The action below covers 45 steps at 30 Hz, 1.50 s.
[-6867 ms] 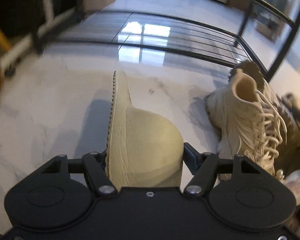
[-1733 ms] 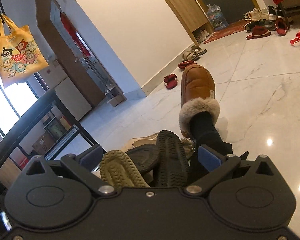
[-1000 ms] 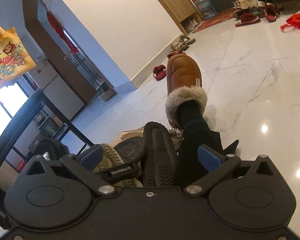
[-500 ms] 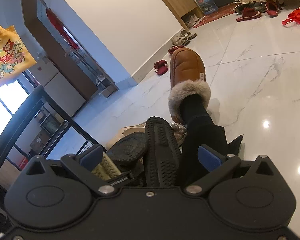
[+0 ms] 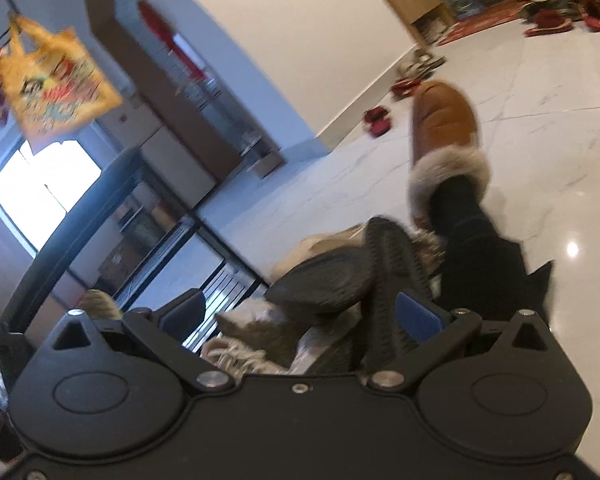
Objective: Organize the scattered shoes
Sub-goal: 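Grasp the olive-soled clog with the left tool while the right tool reaches the black shoe, then carry the olive-soled clog to the rack and set it on the floor with the left tool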
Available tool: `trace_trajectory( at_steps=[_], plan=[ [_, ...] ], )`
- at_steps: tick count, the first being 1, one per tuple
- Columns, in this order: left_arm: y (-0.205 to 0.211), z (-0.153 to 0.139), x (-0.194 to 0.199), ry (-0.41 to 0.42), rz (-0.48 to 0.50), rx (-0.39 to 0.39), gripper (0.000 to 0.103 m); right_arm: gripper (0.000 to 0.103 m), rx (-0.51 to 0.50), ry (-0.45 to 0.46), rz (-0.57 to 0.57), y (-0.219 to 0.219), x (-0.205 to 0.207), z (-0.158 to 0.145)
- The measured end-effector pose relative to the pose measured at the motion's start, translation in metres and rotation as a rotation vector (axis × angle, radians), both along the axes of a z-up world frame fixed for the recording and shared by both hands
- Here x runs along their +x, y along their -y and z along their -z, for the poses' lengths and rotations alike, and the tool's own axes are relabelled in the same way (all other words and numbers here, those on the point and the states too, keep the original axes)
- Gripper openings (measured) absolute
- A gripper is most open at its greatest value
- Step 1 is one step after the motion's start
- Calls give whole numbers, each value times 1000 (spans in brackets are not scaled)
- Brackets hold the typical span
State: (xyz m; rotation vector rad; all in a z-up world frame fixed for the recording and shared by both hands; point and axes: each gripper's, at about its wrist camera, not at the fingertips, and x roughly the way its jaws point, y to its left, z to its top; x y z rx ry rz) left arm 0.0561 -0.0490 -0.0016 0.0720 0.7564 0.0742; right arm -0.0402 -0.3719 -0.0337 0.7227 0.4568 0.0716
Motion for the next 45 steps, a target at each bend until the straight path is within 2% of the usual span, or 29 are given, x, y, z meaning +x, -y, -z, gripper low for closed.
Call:
trace_trajectory(
  at_steps=[3, 6, 9, 12, 14, 15, 20, 26, 32, 45],
  plan=[
    [-69, 5, 1, -43, -153, -35, 101, 103, 41, -14, -76, -30, 18, 3],
    [-108, 22, 4, -101, -241, -47, 101, 103, 82, -21, -189, -67, 33, -1],
    [-151, 59, 7, -160, -349, -36, 101, 103, 60, -26, -276, -99, 38, -4],
    [-173, 86, 12, -230, -431, -55, 101, 103, 30, -49, -323, -116, 37, -4],
    [-194, 116, 16, -327, -493, -94, 101, 103, 19, -74, -326, -121, 36, 0],
    [-199, 123, 16, -351, -509, -104, 101, 103, 19, -90, -321, -122, 36, 2],
    [-222, 158, 18, -436, -540, -152, 101, 103, 31, -168, -297, -123, 36, 15],
    [-205, 170, 29, -435, -489, -144, 101, 103, 2, -163, -310, -128, 34, 13],
    [-195, 171, 29, -420, -485, -107, 101, 103, 3, -179, -296, -124, 36, 18],
    [-201, 174, 27, -401, -500, -95, 101, 103, -5, -179, -290, -117, 32, 16]
  ],
)
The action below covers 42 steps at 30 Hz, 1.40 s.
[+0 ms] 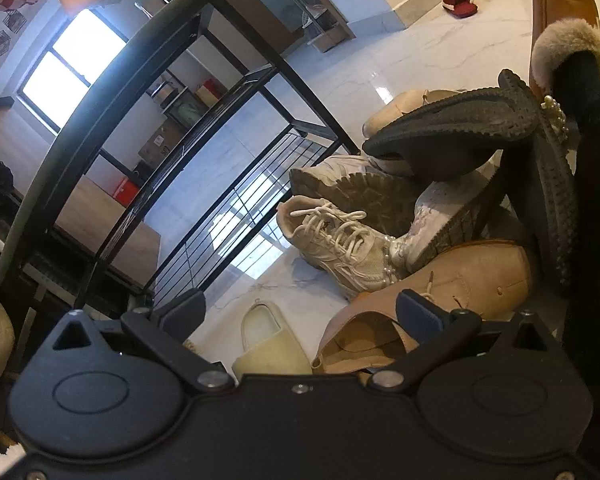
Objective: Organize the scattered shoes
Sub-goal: 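Carry the olive-soled clog to the rack and set it on the floor with the left tool, then move the right tool to the upturned clog and grasp its sole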
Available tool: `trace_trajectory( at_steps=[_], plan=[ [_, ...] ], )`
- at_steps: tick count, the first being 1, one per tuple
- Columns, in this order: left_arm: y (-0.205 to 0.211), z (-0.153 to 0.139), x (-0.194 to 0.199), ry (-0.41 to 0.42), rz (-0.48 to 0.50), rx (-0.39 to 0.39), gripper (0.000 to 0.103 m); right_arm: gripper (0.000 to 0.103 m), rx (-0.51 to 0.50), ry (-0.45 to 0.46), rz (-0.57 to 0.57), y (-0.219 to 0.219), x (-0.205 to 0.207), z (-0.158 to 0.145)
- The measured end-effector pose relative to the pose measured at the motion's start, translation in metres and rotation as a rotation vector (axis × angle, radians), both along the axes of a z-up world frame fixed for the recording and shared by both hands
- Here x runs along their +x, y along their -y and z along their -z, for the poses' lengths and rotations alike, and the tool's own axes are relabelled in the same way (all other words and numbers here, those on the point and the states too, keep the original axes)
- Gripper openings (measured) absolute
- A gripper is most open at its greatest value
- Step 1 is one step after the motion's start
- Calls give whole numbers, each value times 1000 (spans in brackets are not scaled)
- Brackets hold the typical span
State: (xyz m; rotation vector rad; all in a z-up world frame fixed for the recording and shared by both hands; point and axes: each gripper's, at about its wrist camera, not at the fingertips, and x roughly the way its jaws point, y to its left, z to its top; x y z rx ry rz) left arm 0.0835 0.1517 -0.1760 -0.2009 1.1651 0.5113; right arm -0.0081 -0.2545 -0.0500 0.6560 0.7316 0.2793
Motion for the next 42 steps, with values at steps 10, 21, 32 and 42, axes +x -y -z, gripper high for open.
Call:
trace_trajectory(
  at_steps=[10, 21, 32, 42],
  plan=[
    [-7, 0, 2, 33, -10, 2, 101, 103, -20, 12, 4, 1, -1, -3],
    [-1, 3, 8, -19, 8, 2, 102, 103, -23, 11, -5, 0, -2, -6],
    [5, -32, -13, 68, -14, -41, 102, 103, 36, 7, -1, 8, -11, -3],
    [15, -79, -23, 175, 10, -9, 102, 103, 54, 31, -7, 15, -19, -9]
  ],
)
